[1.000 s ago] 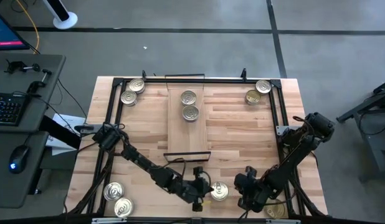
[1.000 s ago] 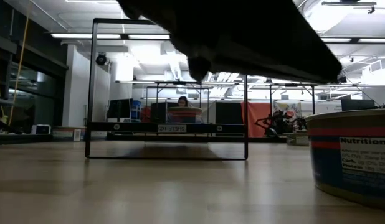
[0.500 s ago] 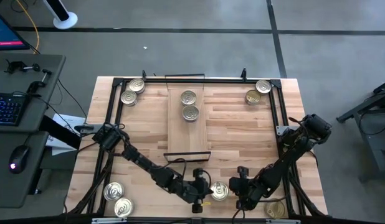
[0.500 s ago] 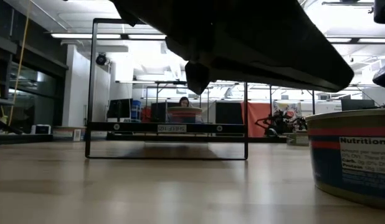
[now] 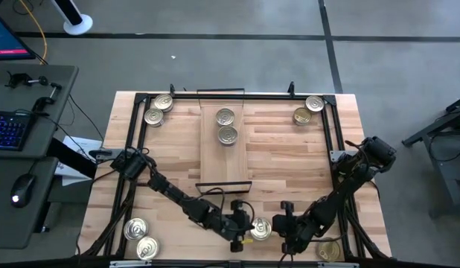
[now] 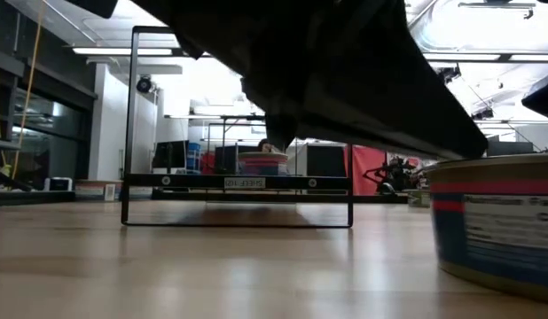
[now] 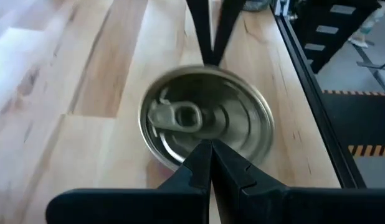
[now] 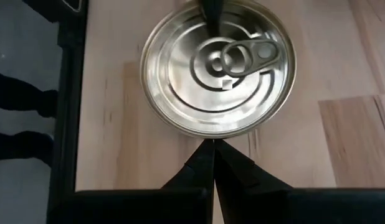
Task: Stack canned seafood by type on shelf
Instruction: Stack the blue pink tuna can on top of the other blue pink tuna can on the shelf
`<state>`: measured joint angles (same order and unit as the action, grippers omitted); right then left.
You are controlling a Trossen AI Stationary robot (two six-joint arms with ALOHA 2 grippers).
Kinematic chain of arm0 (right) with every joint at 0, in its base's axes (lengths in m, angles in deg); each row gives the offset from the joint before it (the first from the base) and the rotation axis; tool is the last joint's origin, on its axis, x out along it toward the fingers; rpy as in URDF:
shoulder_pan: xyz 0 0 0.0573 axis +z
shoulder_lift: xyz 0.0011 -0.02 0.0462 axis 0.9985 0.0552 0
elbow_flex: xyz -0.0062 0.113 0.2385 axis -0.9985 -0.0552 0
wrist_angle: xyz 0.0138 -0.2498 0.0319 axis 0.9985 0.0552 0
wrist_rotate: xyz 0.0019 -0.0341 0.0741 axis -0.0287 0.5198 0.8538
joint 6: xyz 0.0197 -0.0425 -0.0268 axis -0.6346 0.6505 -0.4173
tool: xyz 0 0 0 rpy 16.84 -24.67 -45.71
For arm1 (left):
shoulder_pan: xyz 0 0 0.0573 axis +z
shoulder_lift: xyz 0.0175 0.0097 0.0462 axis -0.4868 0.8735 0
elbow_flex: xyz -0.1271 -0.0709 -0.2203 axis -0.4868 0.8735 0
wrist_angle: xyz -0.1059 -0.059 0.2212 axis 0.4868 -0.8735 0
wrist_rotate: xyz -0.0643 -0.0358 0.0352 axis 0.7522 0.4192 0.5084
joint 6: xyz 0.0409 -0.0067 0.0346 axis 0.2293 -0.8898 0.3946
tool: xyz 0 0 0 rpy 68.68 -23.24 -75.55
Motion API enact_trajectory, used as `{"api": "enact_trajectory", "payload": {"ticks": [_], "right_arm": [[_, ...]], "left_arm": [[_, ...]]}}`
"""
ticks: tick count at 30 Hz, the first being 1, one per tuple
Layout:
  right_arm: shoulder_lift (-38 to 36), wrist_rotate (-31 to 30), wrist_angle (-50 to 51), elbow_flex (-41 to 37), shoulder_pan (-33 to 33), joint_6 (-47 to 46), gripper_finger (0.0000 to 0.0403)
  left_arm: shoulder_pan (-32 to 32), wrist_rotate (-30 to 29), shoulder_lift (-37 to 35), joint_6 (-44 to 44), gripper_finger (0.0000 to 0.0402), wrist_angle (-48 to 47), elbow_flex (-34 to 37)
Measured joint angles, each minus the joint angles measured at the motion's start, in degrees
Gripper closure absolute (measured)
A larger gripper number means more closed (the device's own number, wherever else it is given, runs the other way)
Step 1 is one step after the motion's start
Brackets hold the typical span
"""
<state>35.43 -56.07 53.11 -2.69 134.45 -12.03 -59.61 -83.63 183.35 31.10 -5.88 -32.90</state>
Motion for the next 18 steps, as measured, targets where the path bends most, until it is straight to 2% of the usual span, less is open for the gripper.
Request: {"api": "enact_trajectory", "payload": {"ticks": [5, 12, 18], "right_arm": [[0.0, -0.3, -0.7, 0.0, -0.4, 0.1, 0.0403], [0.0, -2.2, -10.1, 0.0, -0.3, 1.6, 0.0403], [-0.1, -4.4, -15.7, 0.0, -0.3, 3.1, 0.0403]], "left_arm": [[-0.9, 0.3, -0.1, -0.1, 0.0402, -3.3, -0.1], [-2.3, 0.1, -0.8, 0.4, 0.0402, -8.7, -0.3], [-3.1, -0.4, -1.1, 1.7, 0.0402, -9.8, -0.2]]}}
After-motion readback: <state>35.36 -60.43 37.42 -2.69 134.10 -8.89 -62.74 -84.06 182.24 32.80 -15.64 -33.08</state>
